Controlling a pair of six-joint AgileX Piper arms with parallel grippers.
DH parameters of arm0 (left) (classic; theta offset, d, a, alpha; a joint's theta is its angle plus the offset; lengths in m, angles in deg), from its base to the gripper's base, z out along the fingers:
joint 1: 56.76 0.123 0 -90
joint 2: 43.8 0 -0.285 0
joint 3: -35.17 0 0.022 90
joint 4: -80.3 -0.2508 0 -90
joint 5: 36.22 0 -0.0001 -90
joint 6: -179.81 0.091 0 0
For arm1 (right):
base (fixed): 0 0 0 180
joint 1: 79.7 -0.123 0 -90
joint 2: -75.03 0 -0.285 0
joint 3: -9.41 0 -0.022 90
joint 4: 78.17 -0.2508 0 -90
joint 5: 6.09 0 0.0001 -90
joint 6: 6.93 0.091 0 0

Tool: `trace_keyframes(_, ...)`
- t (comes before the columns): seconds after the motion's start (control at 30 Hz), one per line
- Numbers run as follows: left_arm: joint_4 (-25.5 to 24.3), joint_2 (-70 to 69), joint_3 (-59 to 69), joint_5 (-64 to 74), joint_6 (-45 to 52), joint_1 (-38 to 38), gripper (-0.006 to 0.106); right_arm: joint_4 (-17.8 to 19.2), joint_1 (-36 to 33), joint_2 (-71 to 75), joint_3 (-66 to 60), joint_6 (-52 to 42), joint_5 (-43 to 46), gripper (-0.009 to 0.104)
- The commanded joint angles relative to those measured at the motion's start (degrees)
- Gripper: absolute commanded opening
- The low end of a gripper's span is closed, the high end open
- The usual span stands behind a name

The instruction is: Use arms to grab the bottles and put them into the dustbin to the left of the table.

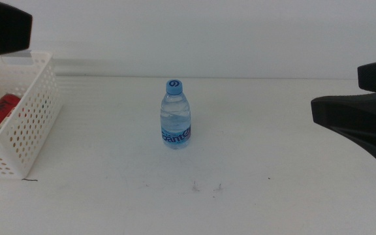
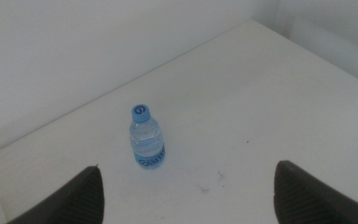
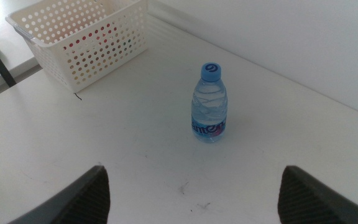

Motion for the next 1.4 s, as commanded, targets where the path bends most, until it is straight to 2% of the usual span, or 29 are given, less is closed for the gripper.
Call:
trace_keyframes(0.0,0.26,-0.2,0.16,-0.72,-0.4,-0.17,0.094,0.61,-0.03,0.17,0.34,0.04,0.33,0.093)
trace_keyframes(0.23,-2.33,-0.2,0.16,-25.72,1.49,-0.17,0.094,0.61,-0.03,0.17,0.34,0.04,0.33,0.093)
trace_keyframes(0.53,-2.98,-0.2,0.16,-33.45,1.34,-0.17,0.094,0.61,-0.03,0.17,0.34,0.04,0.33,0.093)
trace_keyframes(0.67,-9.45,0.08,1.42,-32.08,-2.08,-1.18,0.094,0.61,-0.03,0.17,0.34,0.04,0.33,0.093)
trace_keyframes(0.73,-13.14,0.39,6.23,-34.53,-5.74,-4.91,0.094,0.61,-0.03,0.17,0.34,0.04,0.33,0.093)
trace_keyframes(0.77,-15.42,0.39,10.08,-37.74,-7.82,-7.12,0.094,0.61,-0.03,0.17,0.34,0.04,0.33,0.093)
trace_keyframes(0.87,-28.36,0.52,25.91,-59.61,-16.81,-15.61,0.094,0.19,-0.03,0.17,0.34,0.04,0.33,0.093)
trace_keyframes(0.9,-29.98,0.86,30.59,-68.2,-19.19,-16.83,0.094,0.19,-0.03,0.17,0.34,0.04,0.33,0.093)
trace_keyframes(1.0,-26.29,4.39,45.31,-85.07,-21.4,-16.52,0.094,0.19,-0.03,0.17,0.34,0.04,0.33,0.093)
trace_keyframes(1.1,-19.17,11.05,56.55,-94.44,-22.32,-16.55,0.094,0.19,-0.03,0.17,0.34,0.04,0.33,0.093)
trace_keyframes(1.13,-17.18,13.78,59.36,-97.85,-22.99,-16.55,0.094,-0.86,-0.03,0.17,0.34,0.04,0.33,0.093)
trace_keyframes(1.23,-15.77,21.14,64.23,-108.02,-22.87,-16.55,0.094,-1.33,-0.03,0.17,0.34,0.04,0.33,0.093)
trace_keyframes(1.37,-16.74,30.2,64.72,-116.38,-22.87,-16.55,0.094,-1.33,-0.03,0.17,0.34,0.04,0.33,0.093)
